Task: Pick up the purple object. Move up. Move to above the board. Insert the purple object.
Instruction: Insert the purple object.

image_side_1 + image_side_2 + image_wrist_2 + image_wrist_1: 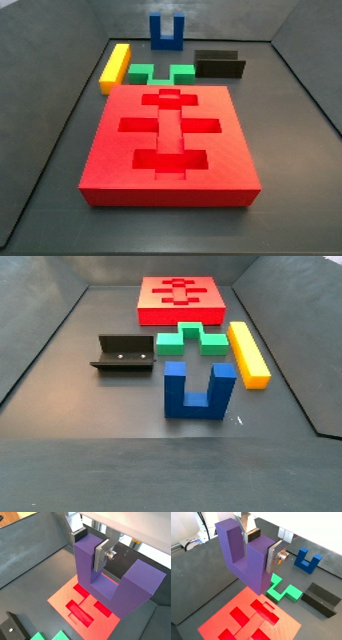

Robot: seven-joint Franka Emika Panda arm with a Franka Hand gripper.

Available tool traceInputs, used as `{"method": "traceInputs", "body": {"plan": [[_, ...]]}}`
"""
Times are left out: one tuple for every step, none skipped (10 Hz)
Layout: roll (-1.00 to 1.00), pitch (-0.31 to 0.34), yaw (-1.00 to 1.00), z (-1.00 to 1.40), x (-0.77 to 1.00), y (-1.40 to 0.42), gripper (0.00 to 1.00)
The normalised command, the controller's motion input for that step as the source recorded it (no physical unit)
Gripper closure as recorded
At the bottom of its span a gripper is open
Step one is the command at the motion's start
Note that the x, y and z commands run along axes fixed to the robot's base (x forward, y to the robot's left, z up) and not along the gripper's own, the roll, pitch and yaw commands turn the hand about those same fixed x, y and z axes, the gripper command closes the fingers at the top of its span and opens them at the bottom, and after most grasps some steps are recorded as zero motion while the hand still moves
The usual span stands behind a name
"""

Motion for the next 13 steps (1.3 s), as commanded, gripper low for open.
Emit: {"method": "traceInputs", "body": {"plan": [[0.0, -0.004, 0.0, -0.03, 0.12, 0.0, 1.0], [0.0, -0.041, 0.01, -0.22, 0.59, -0.17, 1.0], [0.02, -0.03, 0.03, -0.29, 0.73, -0.29, 1.0], [0.07, -0.034, 0.02, -0.34, 0.75, -0.37, 1.0], [0.12, -0.01, 0.06, -0.35, 0.82, -0.47, 1.0], [0.18, 0.0, 0.11, -0.31, 0.77, -0.51, 1.0], [0.22, 0.02, 0.08, -0.33, 0.72, -0.51, 1.0], [0.23, 0.024, 0.09, -0.33, 0.67, -0.52, 1.0], [0.22, 0.019, 0.1, -0.34, 0.66, -0.52, 1.0], [0.21, 0.019, 0.11, -0.35, 0.63, -0.52, 1.0], [0.2, 0.004, 0.13, -0.34, 0.62, -0.53, 1.0], [0.09, -0.026, 0.13, -0.42, 0.59, -0.46, 1.0], [0.0, -0.129, 0.15, -0.47, 0.49, -0.3, 1.0]]}}
